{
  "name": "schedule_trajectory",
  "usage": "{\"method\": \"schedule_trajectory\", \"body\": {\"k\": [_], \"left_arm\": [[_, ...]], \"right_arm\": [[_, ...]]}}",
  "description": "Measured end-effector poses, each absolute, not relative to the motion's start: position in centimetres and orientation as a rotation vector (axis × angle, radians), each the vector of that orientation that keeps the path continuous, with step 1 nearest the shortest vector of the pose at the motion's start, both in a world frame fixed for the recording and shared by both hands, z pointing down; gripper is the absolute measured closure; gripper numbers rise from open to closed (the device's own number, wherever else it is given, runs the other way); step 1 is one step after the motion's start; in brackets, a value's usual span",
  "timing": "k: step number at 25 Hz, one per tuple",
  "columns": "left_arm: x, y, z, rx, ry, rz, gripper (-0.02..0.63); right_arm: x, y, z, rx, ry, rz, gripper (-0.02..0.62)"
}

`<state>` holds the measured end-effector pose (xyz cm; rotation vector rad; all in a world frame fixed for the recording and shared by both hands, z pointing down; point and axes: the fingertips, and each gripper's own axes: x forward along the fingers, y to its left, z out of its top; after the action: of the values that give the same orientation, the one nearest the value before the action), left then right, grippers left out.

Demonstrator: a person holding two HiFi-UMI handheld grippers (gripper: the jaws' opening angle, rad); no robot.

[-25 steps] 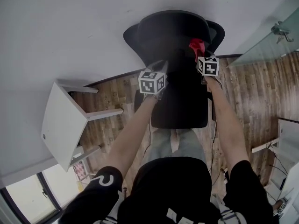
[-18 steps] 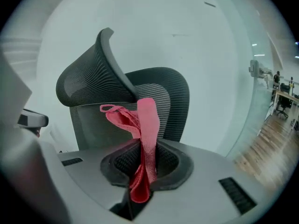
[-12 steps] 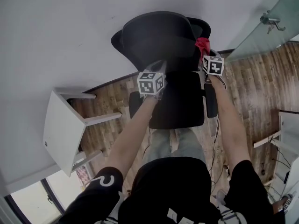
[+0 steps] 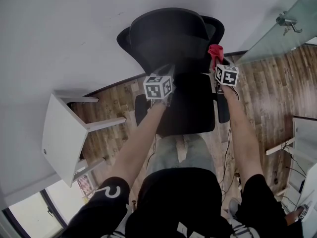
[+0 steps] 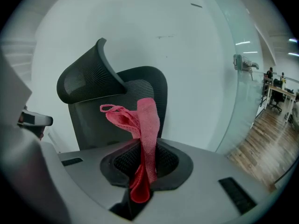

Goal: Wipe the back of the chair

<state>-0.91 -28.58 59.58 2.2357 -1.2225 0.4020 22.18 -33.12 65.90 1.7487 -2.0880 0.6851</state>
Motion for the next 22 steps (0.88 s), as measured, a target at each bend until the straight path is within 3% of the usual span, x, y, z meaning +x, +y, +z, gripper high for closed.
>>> {"method": "schedule_trajectory", "body": {"k": [7, 22], "left_arm": [[-6.3, -27.1, 60.7, 2.165, -1.182, 0.31, 0.581], [-23.0, -24.0, 63.1, 2.152, -1.231, 0.327, 0.581]], "right_arm": [[14.9, -30.8, 66.9, 1.672, -2.107, 0.673, 0.526], [-8.0, -30.9, 68.4, 1.398, -2.282, 0.649, 0.526]]}}
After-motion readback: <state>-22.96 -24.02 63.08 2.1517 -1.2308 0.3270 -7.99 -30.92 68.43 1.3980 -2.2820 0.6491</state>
